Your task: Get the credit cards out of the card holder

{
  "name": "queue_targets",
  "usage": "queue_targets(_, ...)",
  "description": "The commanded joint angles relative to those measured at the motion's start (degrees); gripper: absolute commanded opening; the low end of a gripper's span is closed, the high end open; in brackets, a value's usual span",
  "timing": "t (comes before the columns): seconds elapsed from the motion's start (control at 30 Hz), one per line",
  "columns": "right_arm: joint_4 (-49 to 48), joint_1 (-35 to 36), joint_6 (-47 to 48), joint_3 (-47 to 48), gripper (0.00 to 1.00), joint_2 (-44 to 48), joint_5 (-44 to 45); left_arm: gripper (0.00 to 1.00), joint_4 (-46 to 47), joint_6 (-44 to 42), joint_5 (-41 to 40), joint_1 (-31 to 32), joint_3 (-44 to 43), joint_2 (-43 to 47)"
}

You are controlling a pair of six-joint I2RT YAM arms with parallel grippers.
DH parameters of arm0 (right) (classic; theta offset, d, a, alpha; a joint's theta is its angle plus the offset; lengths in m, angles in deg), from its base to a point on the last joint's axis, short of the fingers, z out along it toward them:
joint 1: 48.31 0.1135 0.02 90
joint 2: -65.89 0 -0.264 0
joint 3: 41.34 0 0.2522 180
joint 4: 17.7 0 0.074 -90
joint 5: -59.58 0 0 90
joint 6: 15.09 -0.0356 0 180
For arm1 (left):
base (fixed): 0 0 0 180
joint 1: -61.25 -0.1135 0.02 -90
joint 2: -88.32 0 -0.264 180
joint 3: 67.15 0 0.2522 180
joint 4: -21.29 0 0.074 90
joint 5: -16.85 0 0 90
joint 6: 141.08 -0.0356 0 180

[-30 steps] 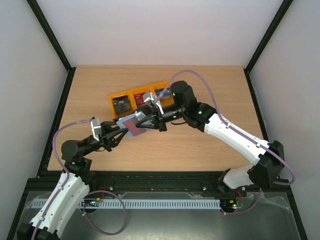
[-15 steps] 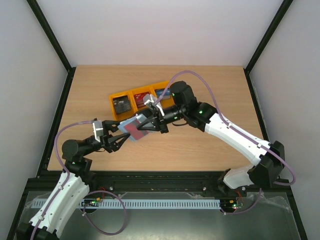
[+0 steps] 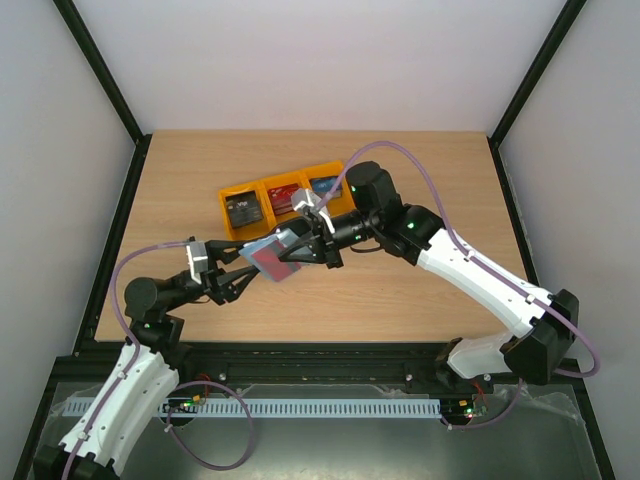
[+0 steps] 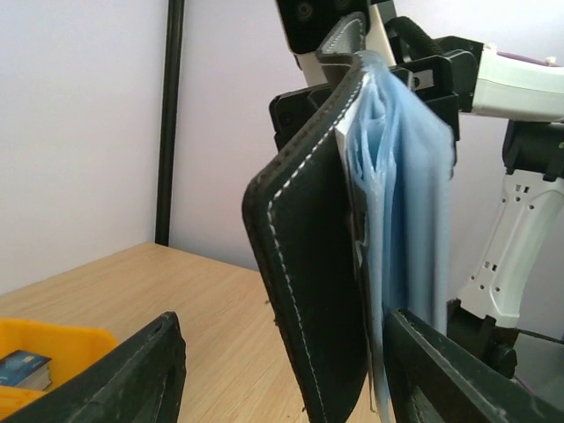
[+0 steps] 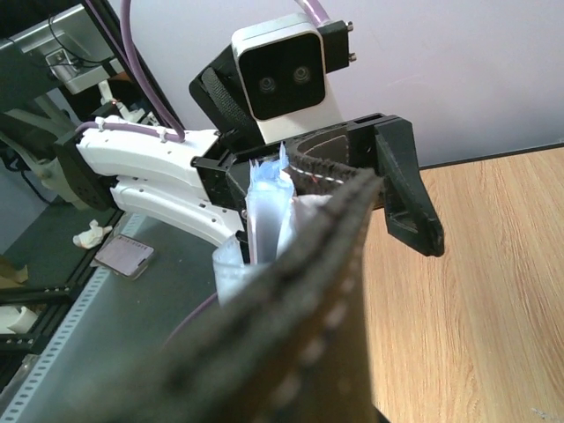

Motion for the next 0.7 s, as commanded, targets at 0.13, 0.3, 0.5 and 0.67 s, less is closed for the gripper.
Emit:
queue_targets(0.13,-7.28,0.33,-5.81,0.48,0.02,0.61,2.04,0.69,-1.53,-2.96,2.64,0.99,-3.23,-0.64)
queue_targets(0.3,-6.79,0.32,-4.59,0.18,0.02,1.09,5.8,0.74,-2.08,-3.66,5.66,0.97,-2.55,-0.18)
queue_targets(0.5,-6.44,0.32,-4.98,0.3,0.02,0.81,5.64,0.7,-1.04,-3.52,5.27,1.12,-2.72,-0.77)
queue_targets(0.67,-7.76,0.32,-6.39,0.16,0.02,0.3,4.23,0.55,-1.13,-3.57,1.07,1.39,-3.31,-1.08)
